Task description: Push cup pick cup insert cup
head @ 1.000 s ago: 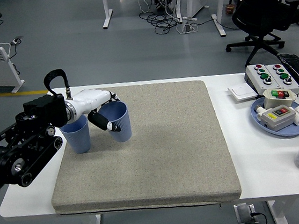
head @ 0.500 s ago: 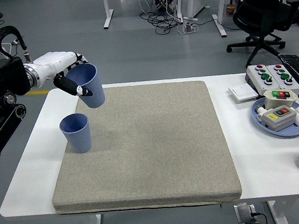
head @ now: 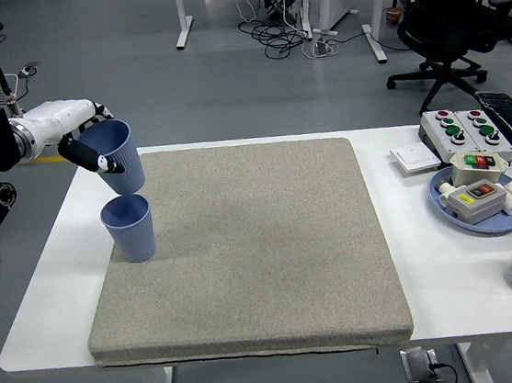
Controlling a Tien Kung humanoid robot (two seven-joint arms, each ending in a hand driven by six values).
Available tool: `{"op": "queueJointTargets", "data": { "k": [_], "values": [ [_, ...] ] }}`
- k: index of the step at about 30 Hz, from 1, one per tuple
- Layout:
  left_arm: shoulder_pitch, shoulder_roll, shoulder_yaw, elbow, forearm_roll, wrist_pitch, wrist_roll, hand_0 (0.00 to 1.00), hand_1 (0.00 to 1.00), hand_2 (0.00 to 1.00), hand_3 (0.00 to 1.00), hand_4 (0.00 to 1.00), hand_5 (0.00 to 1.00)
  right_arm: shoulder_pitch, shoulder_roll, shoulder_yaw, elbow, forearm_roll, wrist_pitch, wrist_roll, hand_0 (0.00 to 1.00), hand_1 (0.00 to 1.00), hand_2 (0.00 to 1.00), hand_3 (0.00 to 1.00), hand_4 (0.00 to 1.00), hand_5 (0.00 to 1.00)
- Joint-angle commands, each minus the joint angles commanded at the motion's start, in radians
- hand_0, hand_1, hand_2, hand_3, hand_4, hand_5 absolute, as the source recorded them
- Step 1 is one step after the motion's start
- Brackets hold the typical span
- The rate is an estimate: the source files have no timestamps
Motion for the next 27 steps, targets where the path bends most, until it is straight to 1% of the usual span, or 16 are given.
{"op": "queueJointTargets", "data": {
  "k": [5, 6, 9, 15, 27],
  "values": [
    [0.009, 0.019, 0.007, -0.013, 0.007, -0.008, 0.008, 0.410, 0.567, 0.574, 0.597, 0.639, 0.251, -0.003, 0.002, 0.003, 0.000, -0.005, 0.001, -0.001, 0.698, 0.600, 0.619, 0.579, 0.122, 0.471],
    [0.010, 0.022, 0.011, -0.016, 0.004, -0.010, 0.009, 0.405, 0.564, 0.564, 0.598, 0.649, 0.272, -0.004, 0.003, 0.004, 0.000, -0.006, 0.001, -0.001, 0.698, 0.600, 0.620, 0.579, 0.121, 0.471],
    [0.013, 0.026, 0.021, -0.024, -0.005, -0.017, 0.013, 0.405, 0.564, 0.564, 0.598, 0.649, 0.272, -0.006, 0.003, 0.004, 0.000, -0.007, 0.000, -0.002, 0.698, 0.600, 0.620, 0.579, 0.121, 0.471],
    [0.014, 0.028, 0.042, -0.027, -0.023, -0.028, 0.018, 0.403, 0.564, 0.564, 0.601, 0.650, 0.276, -0.008, 0.004, 0.008, 0.000, -0.014, 0.000, -0.003, 0.698, 0.600, 0.622, 0.579, 0.120, 0.470],
    [0.020, 0.025, 0.033, 0.002, -0.023, -0.036, 0.023, 0.400, 0.564, 0.563, 0.603, 0.651, 0.281, -0.004, 0.002, 0.000, 0.000, -0.003, 0.001, 0.000, 0.698, 0.601, 0.621, 0.579, 0.120, 0.470]
  ]
}}
